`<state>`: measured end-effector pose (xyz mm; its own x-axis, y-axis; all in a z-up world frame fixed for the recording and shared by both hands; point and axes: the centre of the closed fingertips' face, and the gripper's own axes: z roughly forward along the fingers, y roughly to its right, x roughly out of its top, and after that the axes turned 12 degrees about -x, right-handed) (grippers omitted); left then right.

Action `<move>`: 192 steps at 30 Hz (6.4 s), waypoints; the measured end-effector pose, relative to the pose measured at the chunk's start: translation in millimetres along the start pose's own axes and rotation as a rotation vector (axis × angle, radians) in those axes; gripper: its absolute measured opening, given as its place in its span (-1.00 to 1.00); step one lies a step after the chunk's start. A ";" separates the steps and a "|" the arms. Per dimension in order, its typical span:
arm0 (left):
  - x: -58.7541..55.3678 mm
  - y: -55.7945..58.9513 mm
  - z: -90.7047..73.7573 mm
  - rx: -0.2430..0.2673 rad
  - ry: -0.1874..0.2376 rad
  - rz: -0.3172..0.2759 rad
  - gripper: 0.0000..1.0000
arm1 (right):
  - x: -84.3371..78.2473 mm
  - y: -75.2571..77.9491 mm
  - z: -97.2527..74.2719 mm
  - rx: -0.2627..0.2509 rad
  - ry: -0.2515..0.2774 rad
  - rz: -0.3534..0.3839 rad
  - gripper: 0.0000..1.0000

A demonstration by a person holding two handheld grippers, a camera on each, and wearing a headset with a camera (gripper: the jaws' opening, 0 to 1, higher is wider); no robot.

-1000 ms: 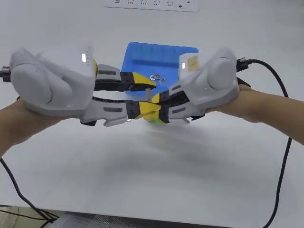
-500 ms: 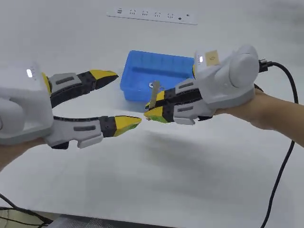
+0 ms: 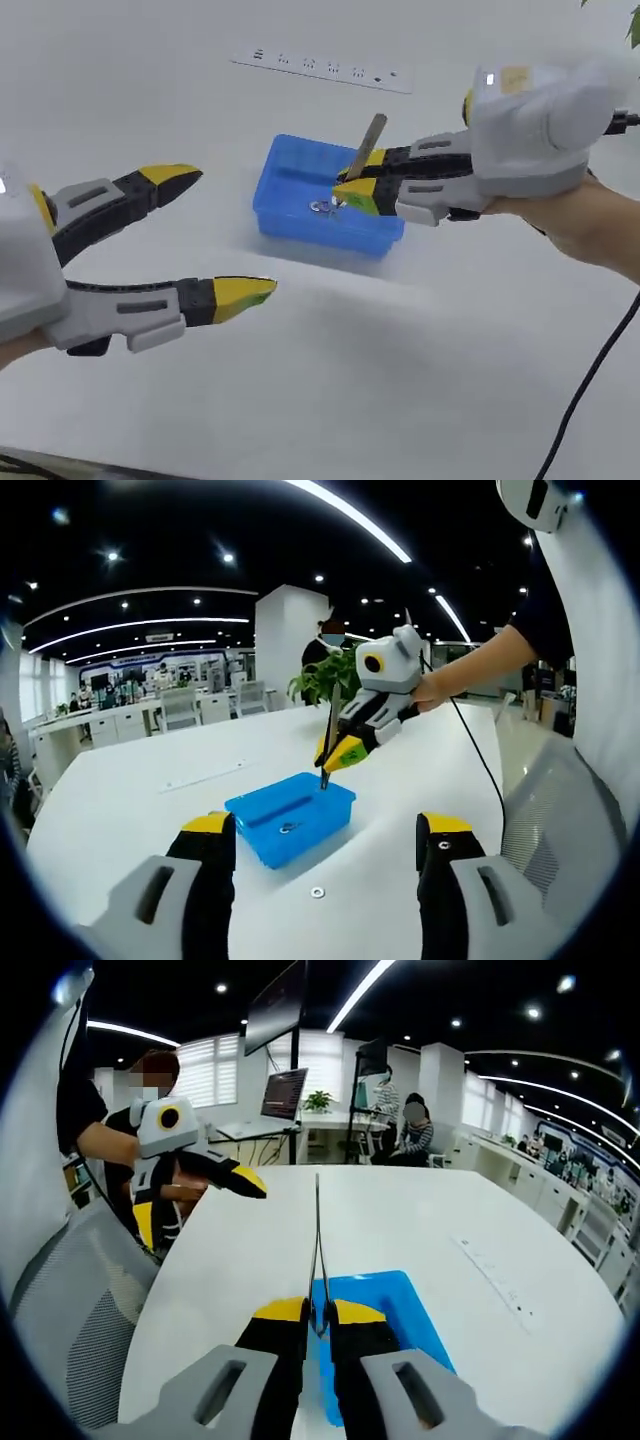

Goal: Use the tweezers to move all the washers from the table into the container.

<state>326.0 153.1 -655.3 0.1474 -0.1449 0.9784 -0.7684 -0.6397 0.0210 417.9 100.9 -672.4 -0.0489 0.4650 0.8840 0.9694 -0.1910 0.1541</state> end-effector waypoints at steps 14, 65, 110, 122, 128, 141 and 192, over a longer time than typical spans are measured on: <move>-1.7 0.1 -11.1 0.030 -0.006 -0.035 0.99 | -32.3 32.9 38.7 -0.063 -0.063 0.081 -0.82; 15.4 -30.5 28.8 0.025 0.007 -0.057 0.80 | -38.9 29.5 38.7 -0.084 -0.095 0.022 -0.85; 41.6 -14.8 122.4 -0.428 -0.148 0.133 -0.84 | -36.0 -2.3 24.8 0.044 -0.124 -0.172 -0.84; 46.4 -6.4 120.9 -0.447 -0.187 0.203 -0.86 | -33.0 -6.6 22.4 0.057 -0.115 -0.167 -0.84; 47.3 -8.7 119.5 -0.443 -0.191 0.206 -0.86 | -31.5 -6.8 22.5 0.054 -0.114 -0.170 -0.84; 50.3 -2.1 115.9 -0.450 -0.206 0.288 -0.88 | -27.8 -11.4 18.9 0.055 -0.104 -0.196 -0.82; -14.9 -3.3 30.9 -0.276 -0.165 0.154 -0.90 | -75.5 -78.1 -30.8 -0.128 -0.126 0.179 1.00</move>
<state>345.5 134.1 -676.3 0.0981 -0.3579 0.9286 -0.9255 -0.3759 -0.0472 338.6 54.1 -737.5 0.1587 0.5164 0.8415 0.9211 -0.3844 0.0622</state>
